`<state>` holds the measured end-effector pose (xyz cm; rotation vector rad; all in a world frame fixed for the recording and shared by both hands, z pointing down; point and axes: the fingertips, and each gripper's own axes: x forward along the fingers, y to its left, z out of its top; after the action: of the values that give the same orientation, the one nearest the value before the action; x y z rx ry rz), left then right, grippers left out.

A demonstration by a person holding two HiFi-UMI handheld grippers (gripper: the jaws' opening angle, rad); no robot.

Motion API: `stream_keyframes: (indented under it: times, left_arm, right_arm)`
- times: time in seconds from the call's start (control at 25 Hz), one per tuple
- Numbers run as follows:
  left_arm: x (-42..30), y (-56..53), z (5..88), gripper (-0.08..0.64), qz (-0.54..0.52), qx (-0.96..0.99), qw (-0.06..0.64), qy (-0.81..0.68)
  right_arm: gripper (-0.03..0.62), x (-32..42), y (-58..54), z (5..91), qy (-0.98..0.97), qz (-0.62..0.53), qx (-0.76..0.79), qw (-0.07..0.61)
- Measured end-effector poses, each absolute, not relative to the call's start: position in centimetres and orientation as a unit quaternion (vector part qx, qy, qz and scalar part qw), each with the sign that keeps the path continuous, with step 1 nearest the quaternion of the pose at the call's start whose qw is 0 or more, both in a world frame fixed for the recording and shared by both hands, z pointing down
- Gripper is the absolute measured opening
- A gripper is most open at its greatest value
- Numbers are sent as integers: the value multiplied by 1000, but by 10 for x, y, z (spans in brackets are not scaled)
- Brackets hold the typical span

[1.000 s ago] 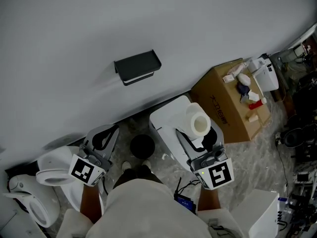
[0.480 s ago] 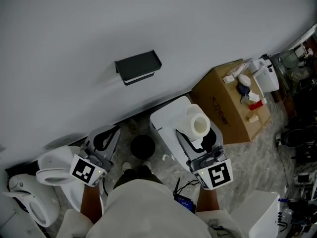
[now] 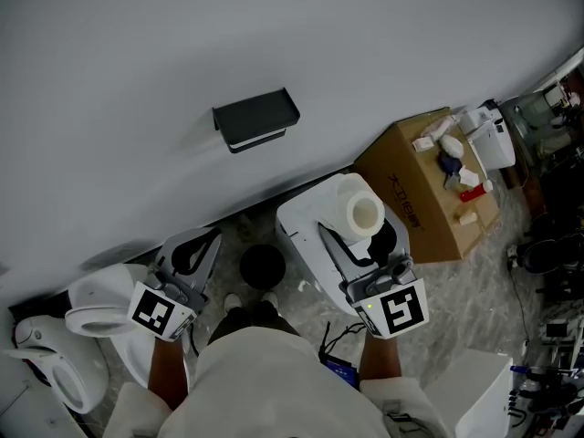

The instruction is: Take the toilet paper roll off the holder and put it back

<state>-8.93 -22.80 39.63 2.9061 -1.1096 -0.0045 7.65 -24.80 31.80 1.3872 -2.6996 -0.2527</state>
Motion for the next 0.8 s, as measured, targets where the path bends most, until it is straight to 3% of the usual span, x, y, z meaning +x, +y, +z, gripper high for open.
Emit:
stream_keyframes:
  times: [0.8]
  left_arm:
    - [-93,-229,398,2,3,932,18,-361]
  right_arm:
    - [307,10,-337,290,-902,-138,406,48]
